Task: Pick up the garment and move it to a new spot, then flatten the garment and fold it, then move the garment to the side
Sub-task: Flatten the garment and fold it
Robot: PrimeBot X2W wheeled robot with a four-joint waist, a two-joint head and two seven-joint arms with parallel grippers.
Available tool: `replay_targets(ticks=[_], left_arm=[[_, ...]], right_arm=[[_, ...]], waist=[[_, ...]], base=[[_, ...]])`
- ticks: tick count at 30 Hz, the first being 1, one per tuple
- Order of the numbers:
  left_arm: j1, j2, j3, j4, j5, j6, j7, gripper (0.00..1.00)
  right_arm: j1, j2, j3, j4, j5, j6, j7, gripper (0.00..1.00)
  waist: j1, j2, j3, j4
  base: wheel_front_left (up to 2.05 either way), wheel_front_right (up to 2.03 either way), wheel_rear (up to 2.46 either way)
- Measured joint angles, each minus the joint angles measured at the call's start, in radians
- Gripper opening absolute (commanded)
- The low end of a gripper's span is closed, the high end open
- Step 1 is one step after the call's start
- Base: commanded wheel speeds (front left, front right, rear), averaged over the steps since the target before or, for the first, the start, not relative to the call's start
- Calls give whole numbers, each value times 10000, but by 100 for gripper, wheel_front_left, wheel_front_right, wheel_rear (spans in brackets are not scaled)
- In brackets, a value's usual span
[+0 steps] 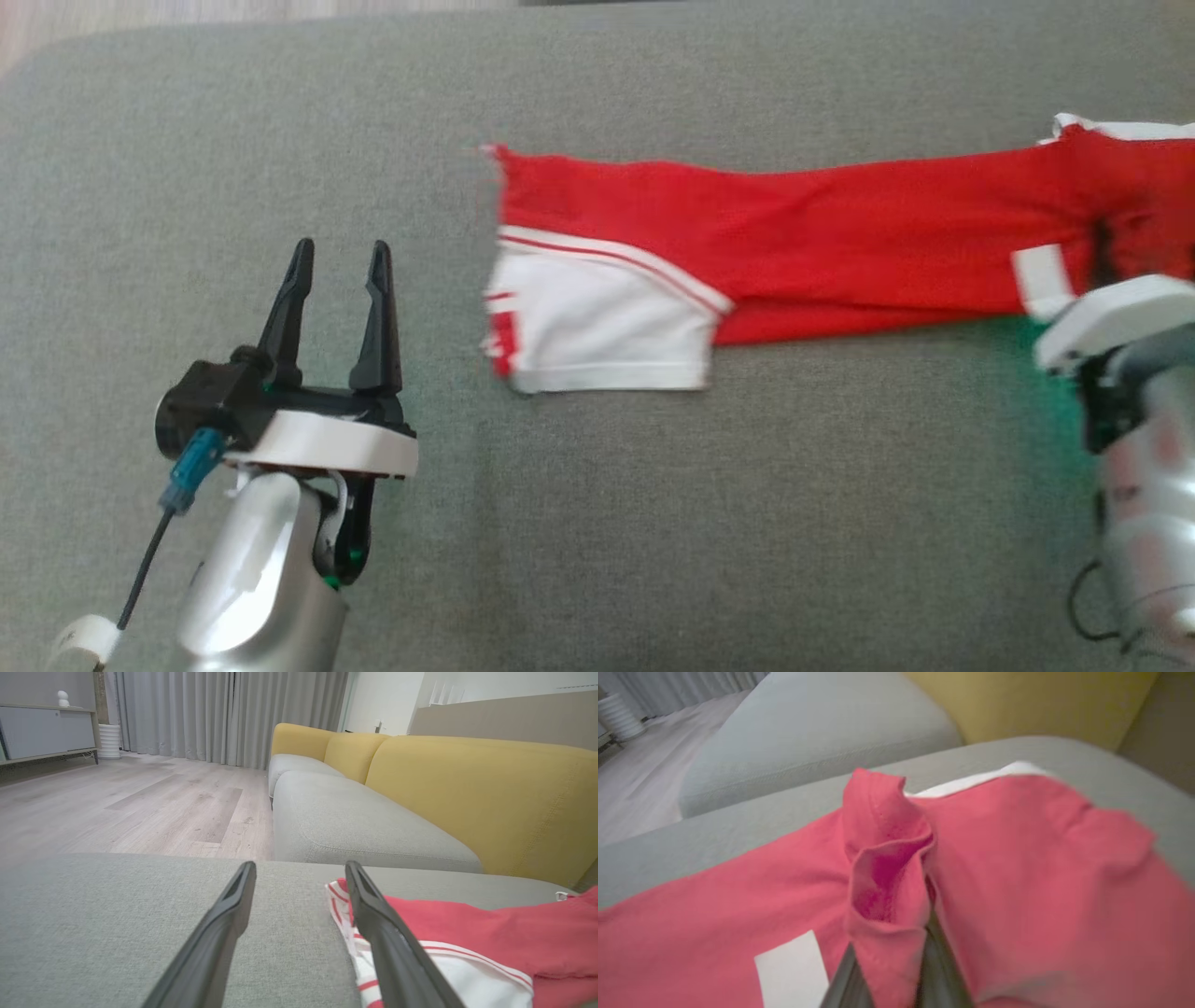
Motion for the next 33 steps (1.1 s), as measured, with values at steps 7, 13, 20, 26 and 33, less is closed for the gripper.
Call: replay_targets(ticks=[7,13,20,26,33], left_arm=[[81,-132,33,42,130,-90,0,100],[488,-194,115,148,161,-163,0,100],[888,-192,328,151,203,-161,0,100],[1024,-205,324,150,203,-163,0,100],[983,-334,182,184,203,-176,0,100]], right_arm=[[19,-117,-219,-318,-330,0,100,0],[76,451,259,-732,-270,0,123,0],[93,972,1534,-1139,466,0,424,0],[82,976,4165,-1381,2805,0,648,0],[-128,984,6600,-1469,4865,0,585,0]], waist=[[-1,0,-380,-97],[-1,0,-948,-62],[-2,0,-1541,180],[-2,0,-1620,652],[0,0,-1243,1241]], base=[[0,0,0],[0,0,0],[0,0,0],[0,0,0],[0,0,0]])
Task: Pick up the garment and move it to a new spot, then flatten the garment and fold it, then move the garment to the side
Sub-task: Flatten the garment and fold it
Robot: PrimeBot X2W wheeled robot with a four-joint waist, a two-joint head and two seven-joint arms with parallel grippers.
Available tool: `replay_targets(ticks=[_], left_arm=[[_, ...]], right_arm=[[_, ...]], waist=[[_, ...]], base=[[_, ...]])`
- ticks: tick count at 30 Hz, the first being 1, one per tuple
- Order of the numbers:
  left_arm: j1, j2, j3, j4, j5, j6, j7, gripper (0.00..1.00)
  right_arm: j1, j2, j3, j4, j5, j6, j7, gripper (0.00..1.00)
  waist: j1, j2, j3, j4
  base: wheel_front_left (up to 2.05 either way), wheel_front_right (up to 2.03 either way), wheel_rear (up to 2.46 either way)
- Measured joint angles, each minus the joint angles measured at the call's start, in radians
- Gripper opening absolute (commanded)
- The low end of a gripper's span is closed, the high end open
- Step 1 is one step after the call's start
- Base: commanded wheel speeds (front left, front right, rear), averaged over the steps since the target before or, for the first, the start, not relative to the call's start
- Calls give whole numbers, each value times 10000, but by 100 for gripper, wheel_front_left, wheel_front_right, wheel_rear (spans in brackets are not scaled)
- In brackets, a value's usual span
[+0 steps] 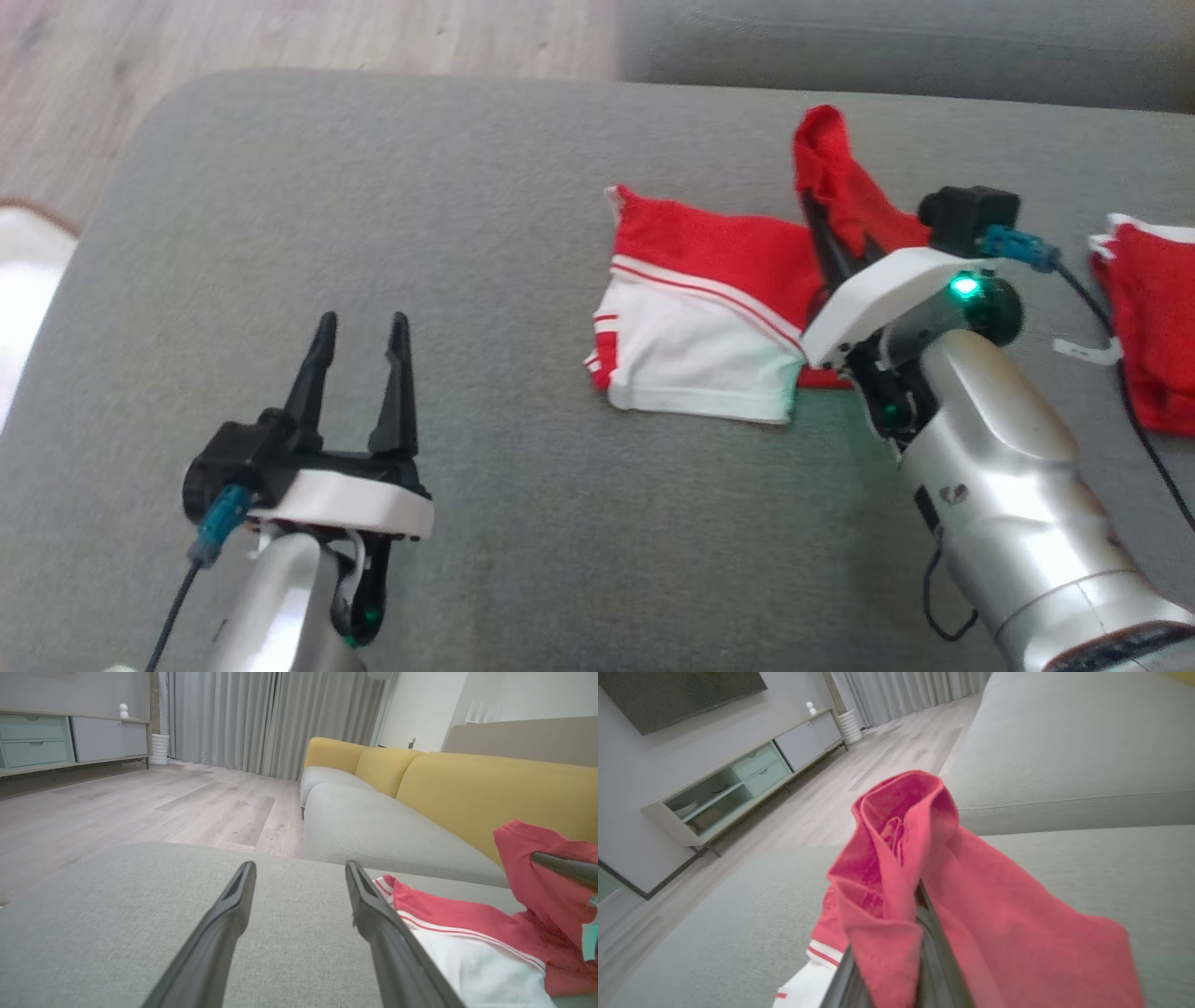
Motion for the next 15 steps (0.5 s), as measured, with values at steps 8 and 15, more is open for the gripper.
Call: replay_targets(ticks=[8,15], left_arm=[[-484,-215,-395,184,-4,-88,0,100],[-618,-311,-550,443,-19,-134,0,100]], right_arm=[[-449,-6,1977,826,1691,0,-585,0],[-901,-13,3310,1708,2568,0,-796,100]], waist=[[0,0,450,930],[0,0,743,1666]], base=[[0,0,0],[0,0,0]])
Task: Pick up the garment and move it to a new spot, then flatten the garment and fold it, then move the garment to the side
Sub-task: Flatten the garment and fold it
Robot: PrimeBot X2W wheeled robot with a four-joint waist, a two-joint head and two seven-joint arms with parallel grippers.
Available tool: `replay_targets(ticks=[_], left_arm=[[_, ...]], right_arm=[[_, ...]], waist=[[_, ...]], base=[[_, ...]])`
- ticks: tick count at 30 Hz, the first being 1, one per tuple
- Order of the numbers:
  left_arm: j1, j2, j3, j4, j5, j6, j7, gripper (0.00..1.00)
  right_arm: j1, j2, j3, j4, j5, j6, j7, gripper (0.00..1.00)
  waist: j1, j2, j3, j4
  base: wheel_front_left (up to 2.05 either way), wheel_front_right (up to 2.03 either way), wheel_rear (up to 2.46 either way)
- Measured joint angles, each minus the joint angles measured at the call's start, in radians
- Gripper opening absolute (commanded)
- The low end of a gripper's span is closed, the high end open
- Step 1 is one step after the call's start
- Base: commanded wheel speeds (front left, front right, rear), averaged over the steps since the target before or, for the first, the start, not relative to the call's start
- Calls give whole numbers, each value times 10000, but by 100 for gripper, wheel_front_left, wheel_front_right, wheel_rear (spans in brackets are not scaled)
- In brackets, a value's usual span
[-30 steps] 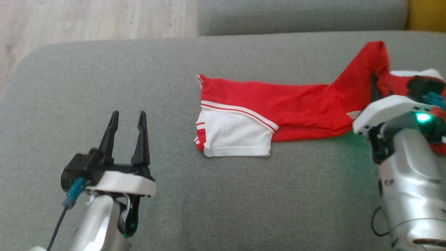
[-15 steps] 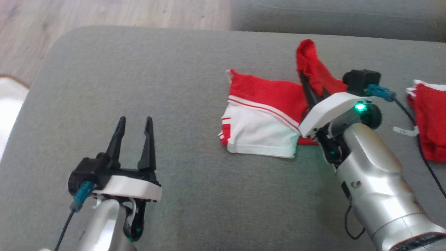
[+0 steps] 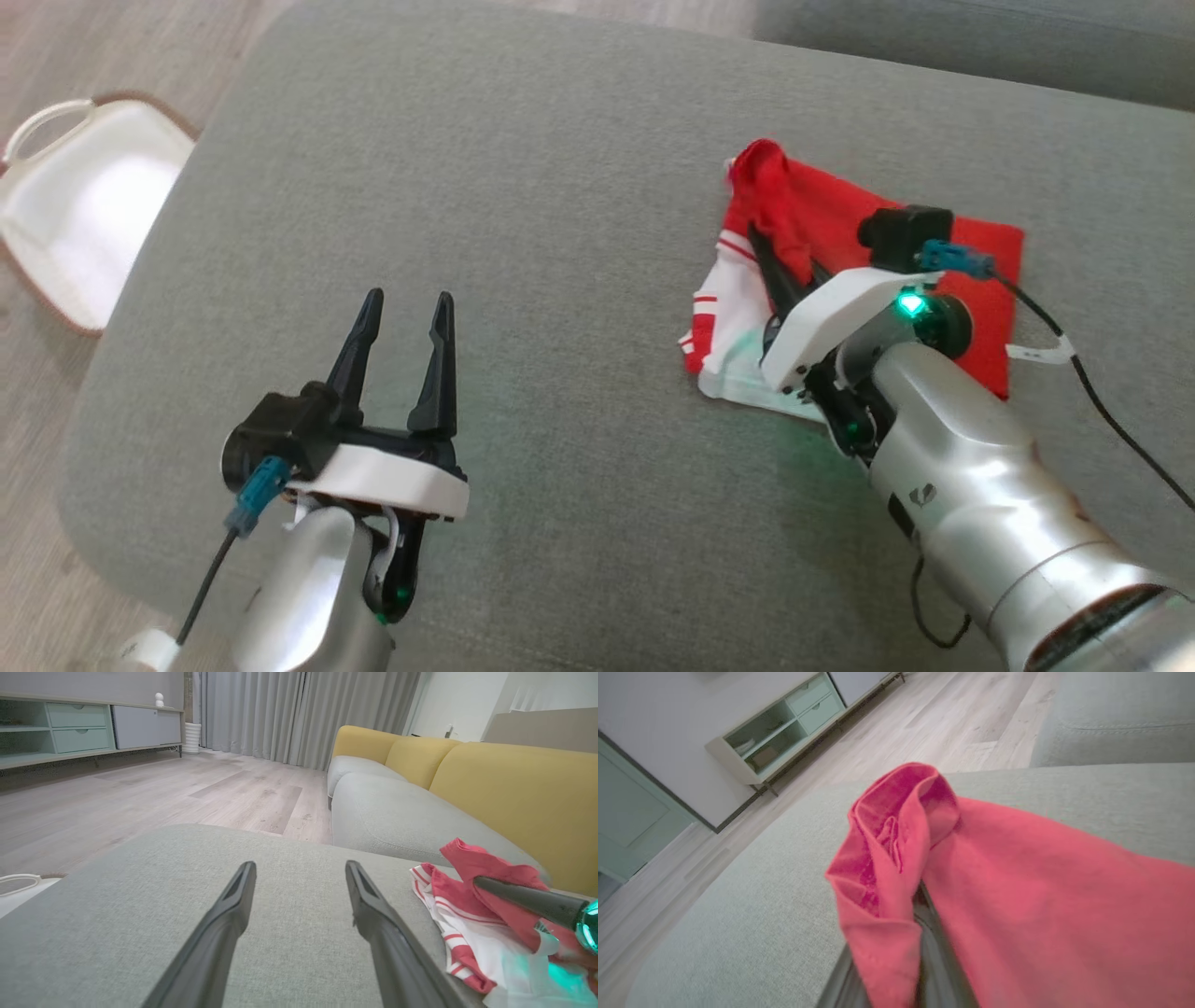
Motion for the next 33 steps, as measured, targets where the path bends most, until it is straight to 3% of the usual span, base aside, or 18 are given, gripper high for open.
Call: replay_targets(ticks=[11,18,21,25,29,33], left_arm=[[0,-12,257,27,4,4,0,100],[7,27,665,-295,65,8,0,100],[17,61,886,-493,67,19,0,100],[45,90,1129,-773,157,67,0,100],[120,86,1317,-913,240,77,0,100],[377,81,1492,-1009,345,77,0,100]], right_arm=[[-62,0,2151,-1308,1440,0,-163,100],[-850,2,2290,-1104,1181,0,-941,100],[-1194,13,1703,-518,270,0,-1032,100],[-1267,-161,-339,-426,-1768,0,-1051,100],[-584,-826,-2508,-1440,-3795,0,-1055,100],[1303,-848,-4485,-2545,-5331,0,-1055,100]], waist=[[0,0,-139,-368],[0,0,-430,-1211],[-1,0,-568,-1656],[-1,0,-715,-2270],[-1,0,-846,-2790],[-1,0,-940,-3195]], base=[[0,0,0],[0,0,0],[0,0,0],[0,0,0],[0,0,0],[0,0,0]])
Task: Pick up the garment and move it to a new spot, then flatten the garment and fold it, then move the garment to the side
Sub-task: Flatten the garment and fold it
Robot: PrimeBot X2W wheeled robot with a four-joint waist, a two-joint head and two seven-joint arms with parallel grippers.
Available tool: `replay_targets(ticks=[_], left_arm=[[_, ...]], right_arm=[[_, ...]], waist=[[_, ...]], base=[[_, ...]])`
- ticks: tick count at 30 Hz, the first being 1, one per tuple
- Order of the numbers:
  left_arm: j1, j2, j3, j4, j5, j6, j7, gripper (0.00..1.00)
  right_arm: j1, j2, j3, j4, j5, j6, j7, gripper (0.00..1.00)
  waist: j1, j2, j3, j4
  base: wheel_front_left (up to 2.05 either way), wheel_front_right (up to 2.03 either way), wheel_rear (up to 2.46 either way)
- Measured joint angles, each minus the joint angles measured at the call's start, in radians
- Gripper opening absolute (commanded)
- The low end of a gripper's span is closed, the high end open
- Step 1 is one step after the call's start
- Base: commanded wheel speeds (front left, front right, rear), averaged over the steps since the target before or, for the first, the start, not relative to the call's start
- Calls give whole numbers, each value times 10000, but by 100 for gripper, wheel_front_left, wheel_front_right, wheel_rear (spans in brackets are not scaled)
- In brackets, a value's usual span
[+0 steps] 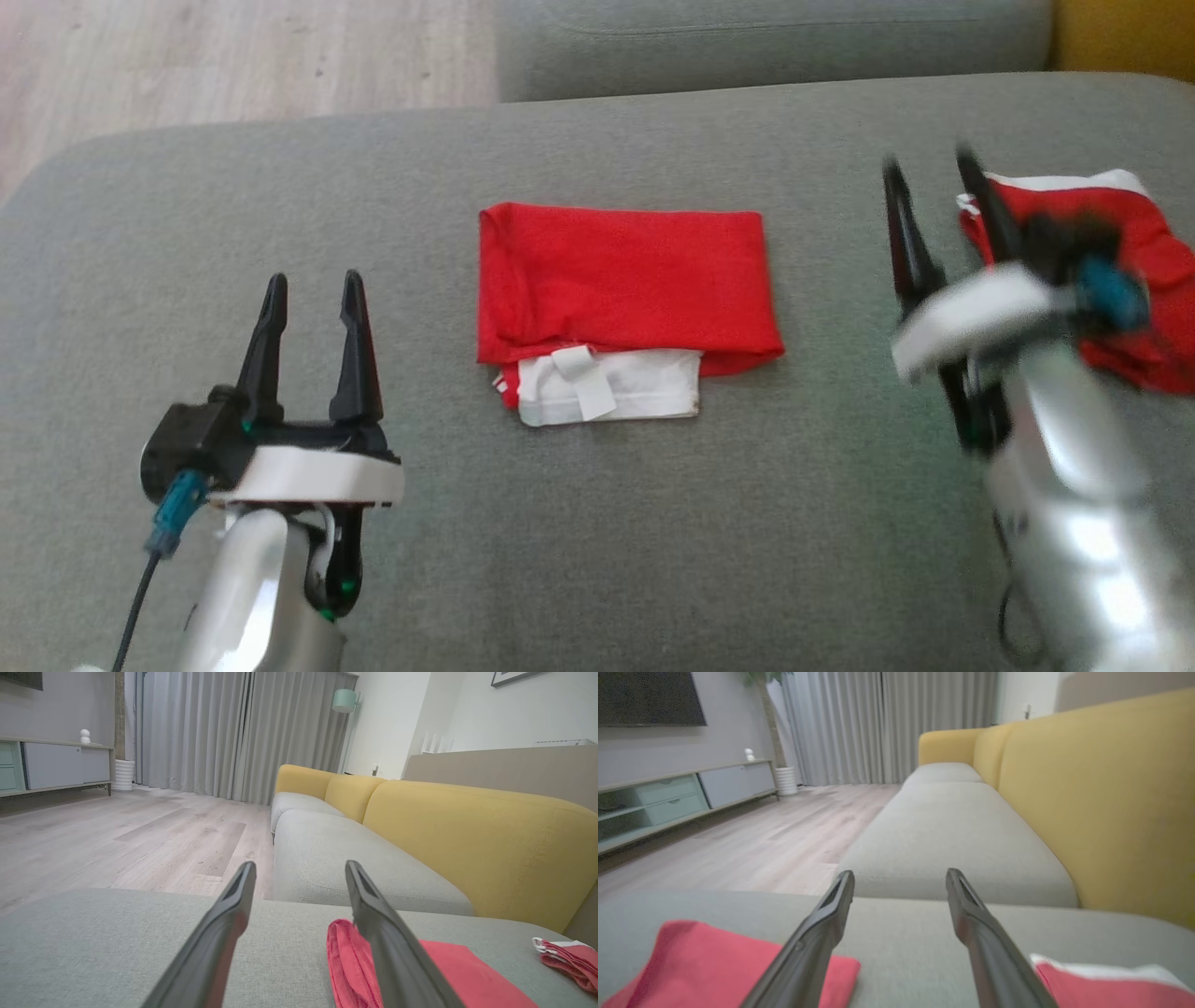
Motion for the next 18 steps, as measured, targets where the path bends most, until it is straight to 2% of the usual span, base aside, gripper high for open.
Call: replay_targets(ticks=[3,7,11,18], left_arm=[[156,-17,140,-4,54,-15,0,100],[360,-23,366,13,119,-36,0,100],[695,-48,489,27,399,-104,0,100],[949,-107,585,29,468,-115,0,100]], right_arm=[[1419,368,-1185,-874,-840,0,0,100],[2578,798,-1918,-1944,-1549,0,0,100],[3387,924,-2167,-2614,-1718,0,0,100],[3910,945,-1914,-3041,-1166,0,0,100]], waist=[[0,0,-36,-200],[0,0,-63,-383],[-1,0,-116,-500],[-1,0,-119,-579]], base=[[0,0,0],[0,0,0],[0,0,0],[0,0,0]])
